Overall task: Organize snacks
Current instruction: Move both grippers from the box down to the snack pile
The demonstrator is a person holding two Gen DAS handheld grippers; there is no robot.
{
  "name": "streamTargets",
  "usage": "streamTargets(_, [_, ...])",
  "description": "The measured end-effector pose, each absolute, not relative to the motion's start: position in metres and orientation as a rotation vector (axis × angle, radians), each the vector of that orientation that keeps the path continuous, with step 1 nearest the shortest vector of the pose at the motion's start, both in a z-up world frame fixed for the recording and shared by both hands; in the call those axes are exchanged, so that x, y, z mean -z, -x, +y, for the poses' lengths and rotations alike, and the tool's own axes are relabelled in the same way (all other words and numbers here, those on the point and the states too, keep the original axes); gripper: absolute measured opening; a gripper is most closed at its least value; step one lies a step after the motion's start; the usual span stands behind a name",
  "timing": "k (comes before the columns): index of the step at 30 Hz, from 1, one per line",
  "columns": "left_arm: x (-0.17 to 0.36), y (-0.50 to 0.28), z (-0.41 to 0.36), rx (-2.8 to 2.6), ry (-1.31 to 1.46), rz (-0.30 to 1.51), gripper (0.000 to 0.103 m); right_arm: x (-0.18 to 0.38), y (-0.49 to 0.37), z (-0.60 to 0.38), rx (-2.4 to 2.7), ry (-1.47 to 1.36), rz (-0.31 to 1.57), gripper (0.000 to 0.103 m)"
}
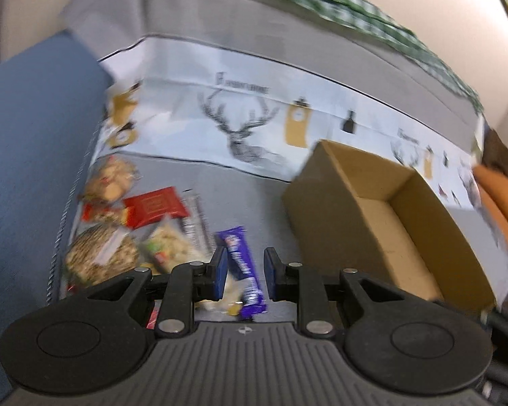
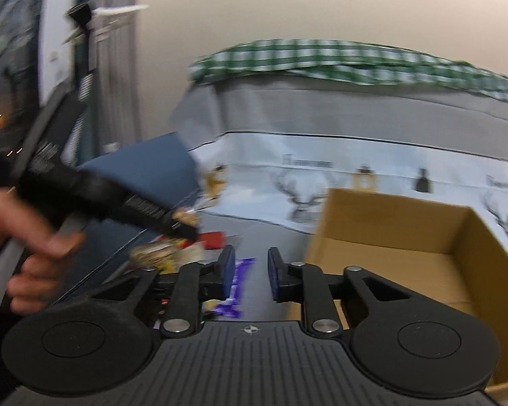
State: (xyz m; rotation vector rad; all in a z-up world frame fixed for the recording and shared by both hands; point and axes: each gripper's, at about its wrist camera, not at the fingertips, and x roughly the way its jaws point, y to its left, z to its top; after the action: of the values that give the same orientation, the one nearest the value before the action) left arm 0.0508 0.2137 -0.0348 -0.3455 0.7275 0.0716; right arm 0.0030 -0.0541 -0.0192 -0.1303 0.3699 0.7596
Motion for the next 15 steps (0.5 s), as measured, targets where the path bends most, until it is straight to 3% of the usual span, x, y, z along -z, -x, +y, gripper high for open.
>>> streamTargets(15, [0.063, -0.047, 0.268, -0.195, 0.460, 0.846, 0.020, 0.082, -0.012, 0.026, -0.934, 0.266, 0.485, 0.013])
